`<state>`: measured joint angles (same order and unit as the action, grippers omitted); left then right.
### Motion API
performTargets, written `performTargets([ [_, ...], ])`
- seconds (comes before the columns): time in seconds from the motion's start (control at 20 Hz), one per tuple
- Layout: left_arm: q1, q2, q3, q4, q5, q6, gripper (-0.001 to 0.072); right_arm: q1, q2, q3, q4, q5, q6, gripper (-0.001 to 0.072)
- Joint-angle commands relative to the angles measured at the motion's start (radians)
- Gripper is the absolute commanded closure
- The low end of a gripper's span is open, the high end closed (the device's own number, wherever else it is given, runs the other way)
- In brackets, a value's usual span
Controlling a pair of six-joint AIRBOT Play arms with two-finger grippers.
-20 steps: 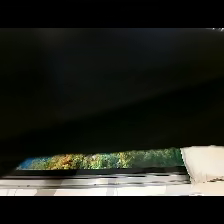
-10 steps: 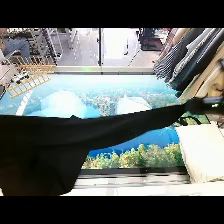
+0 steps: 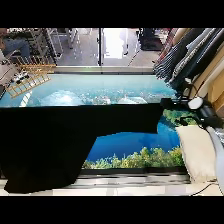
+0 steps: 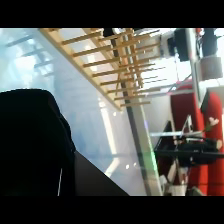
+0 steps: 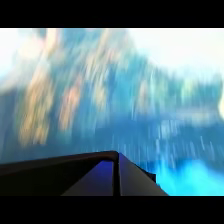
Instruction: Fold the clothes and pants, and hang the long-sleeved shirts on hangers.
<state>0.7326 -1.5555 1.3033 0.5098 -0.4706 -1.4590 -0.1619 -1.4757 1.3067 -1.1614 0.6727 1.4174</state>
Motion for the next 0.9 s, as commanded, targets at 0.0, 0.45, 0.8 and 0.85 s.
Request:
performTargets([
  [0.0,-0.164,-0.192,0.101,-0.134,0.315,0.036,0.0631,0.036,-0.225,0.117,0.061,-0.269,-0.005,0.0702],
  [0.45,0.106,-0.07,0.202,0.635,-0.455,0.107,0.0019,-0.015,-0.183,0.248,0.151,0.446,-0.134,0.0154],
  [0.8,0.234,-0.179,0.201,0.694,-0.689,0.09,0.0018,0.192,0.029,-0.152,0.446,0.652,-0.168,0.0193],
  [0.85,0.232,-0.196,0.201,0.687,-0.676,0.09,0.0018,0.251,0.035,-0.19,0.463,0.618,-0.149,0.0211],
])
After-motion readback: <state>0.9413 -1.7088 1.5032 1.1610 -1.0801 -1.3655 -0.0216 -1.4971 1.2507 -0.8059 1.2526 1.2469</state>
